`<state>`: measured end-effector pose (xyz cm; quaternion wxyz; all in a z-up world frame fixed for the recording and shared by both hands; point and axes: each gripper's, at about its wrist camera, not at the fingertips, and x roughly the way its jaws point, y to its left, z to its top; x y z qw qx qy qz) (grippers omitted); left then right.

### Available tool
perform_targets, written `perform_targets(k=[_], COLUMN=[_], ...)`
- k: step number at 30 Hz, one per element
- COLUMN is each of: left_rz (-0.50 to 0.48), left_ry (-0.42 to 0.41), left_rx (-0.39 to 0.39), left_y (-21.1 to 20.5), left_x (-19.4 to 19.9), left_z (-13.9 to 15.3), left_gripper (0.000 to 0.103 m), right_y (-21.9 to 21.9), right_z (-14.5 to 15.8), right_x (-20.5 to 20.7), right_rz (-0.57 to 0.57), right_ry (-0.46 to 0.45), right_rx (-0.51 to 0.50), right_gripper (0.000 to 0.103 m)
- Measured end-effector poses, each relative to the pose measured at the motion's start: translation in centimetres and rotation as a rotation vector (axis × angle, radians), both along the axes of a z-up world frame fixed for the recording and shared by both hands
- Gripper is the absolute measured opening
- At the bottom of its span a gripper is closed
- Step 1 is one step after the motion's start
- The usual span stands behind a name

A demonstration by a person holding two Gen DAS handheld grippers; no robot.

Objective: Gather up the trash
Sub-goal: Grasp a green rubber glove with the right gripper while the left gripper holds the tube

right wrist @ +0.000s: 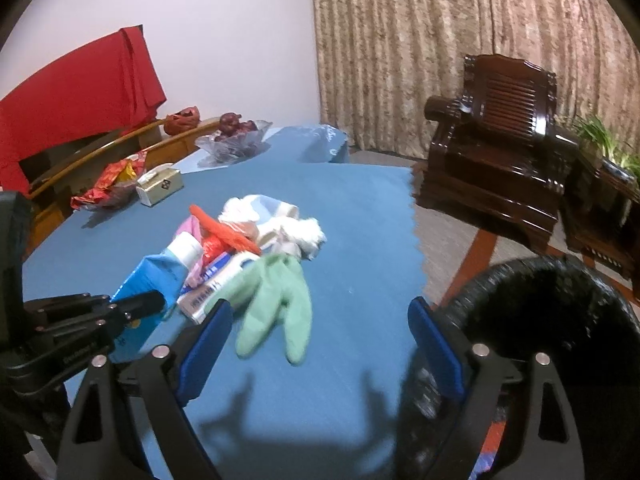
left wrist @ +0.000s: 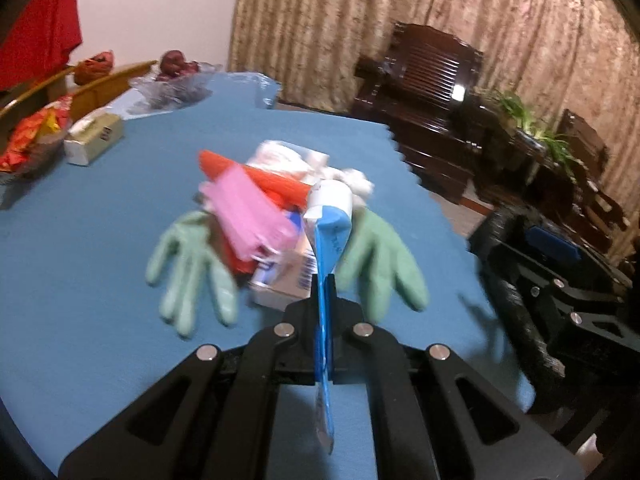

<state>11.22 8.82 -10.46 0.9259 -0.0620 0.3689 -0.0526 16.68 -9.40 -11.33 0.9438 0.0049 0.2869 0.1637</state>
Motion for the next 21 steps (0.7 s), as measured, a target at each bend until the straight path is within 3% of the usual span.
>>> perform_targets(k=[9, 16, 21], left_rz=[0.041, 0.037, 0.034], left_ry=[-0.009, 0.002, 0.007], left_rx=[0.011, 0.005, 0.004], left_y=[2.4, 2.8, 3.3], left_x=[1.4, 2.2, 2.8], left_z=[0.6, 0.3, 0.1], left_gripper=[0.001, 0.001, 0.001], right_y=[3.8, 5.2, 5.4], right_z=[-1.4, -4.7, -5.6], right_x=[4.0, 7.5, 8.0], right_rz=[0.030, 0.030, 0.081], right_ry=[0.029, 0.141, 0.198], right_rx=[-0.013, -0.043, -0.024], right_gripper=[0.083, 0.078, 0.047])
